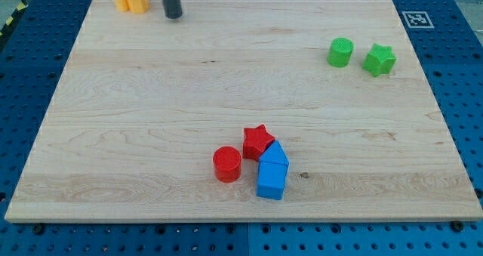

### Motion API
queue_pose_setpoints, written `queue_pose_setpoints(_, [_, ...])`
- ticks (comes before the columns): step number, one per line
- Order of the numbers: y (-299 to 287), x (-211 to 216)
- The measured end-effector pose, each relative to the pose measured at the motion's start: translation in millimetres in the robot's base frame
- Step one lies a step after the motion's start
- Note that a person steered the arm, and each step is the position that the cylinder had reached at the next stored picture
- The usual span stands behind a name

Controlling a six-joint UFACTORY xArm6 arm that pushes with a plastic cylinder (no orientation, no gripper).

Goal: Push the yellow hexagon center of the board

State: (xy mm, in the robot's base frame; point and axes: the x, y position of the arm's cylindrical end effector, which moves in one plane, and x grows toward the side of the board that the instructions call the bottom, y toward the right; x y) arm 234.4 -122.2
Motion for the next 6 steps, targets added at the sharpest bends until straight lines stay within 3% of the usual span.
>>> queue_pose_setpoints(1, [-32, 9])
queue_pose_setpoints(3, [-183, 39])
queue_pose_setpoints(4, [-183, 39])
queue_pose_setpoints(5, [-183, -23])
queue_pose_setpoints(6, [-182, -43])
